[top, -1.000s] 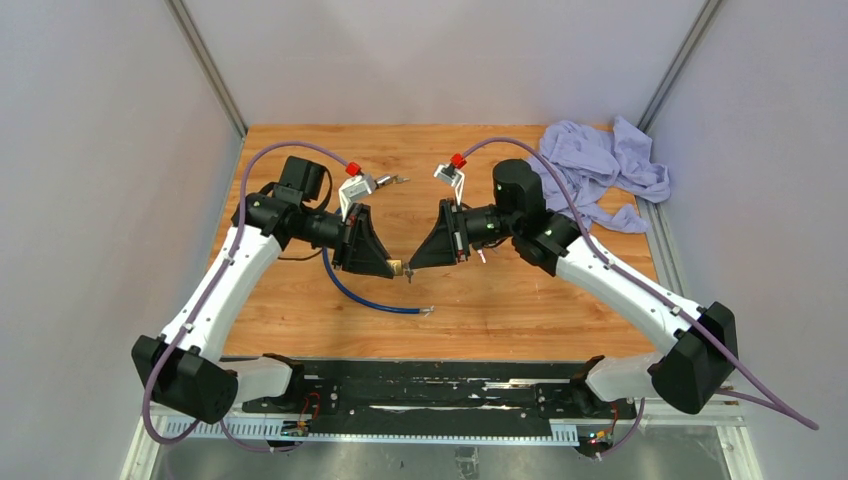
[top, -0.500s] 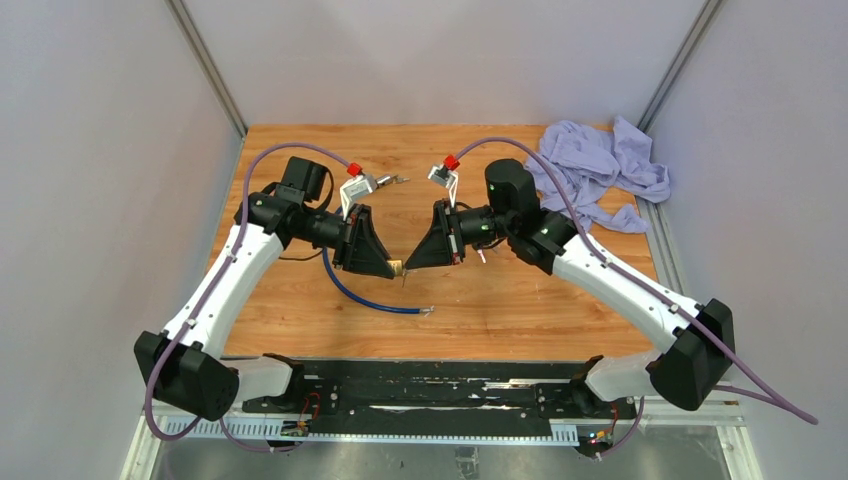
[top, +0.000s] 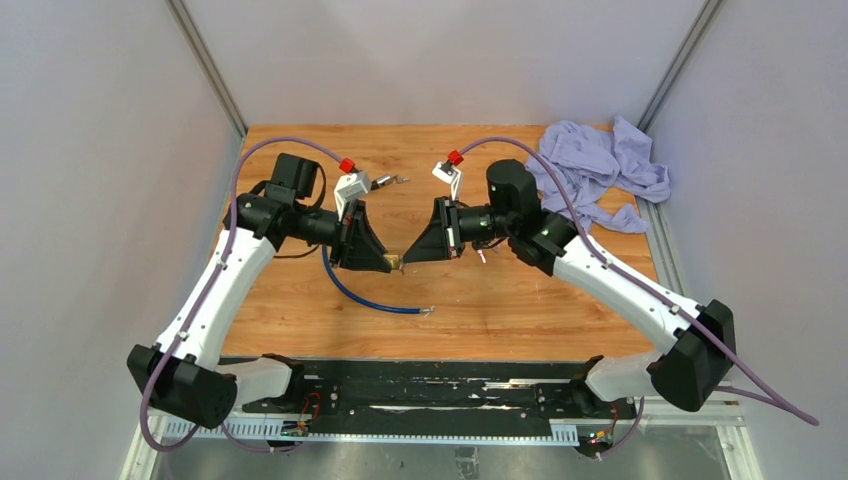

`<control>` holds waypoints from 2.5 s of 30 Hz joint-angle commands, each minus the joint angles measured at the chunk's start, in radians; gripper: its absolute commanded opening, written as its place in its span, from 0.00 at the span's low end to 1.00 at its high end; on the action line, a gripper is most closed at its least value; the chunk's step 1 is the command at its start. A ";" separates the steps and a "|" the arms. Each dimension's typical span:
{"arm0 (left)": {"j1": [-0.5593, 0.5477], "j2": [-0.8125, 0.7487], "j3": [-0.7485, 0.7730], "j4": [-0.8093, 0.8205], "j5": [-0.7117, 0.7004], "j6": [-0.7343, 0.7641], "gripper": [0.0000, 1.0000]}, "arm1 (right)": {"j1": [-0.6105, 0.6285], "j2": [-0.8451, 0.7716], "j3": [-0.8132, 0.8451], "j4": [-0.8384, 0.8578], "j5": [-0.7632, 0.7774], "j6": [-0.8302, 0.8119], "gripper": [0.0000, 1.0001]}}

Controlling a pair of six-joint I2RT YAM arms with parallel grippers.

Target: Unlock with the key

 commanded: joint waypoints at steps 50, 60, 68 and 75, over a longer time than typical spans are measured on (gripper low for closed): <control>0.004 0.021 -0.034 0.009 0.130 -0.023 0.01 | 0.054 0.012 0.084 -0.067 0.057 -0.179 0.43; 0.004 0.063 -0.004 0.009 0.100 -0.070 0.03 | 0.072 0.026 0.059 0.000 0.059 -0.151 0.27; 0.004 0.079 0.001 0.009 0.073 -0.088 0.04 | 0.078 0.045 0.057 -0.016 0.047 -0.142 0.07; 0.006 0.097 0.015 0.009 0.069 -0.101 0.04 | 0.079 0.064 0.017 0.062 -0.006 -0.082 0.17</control>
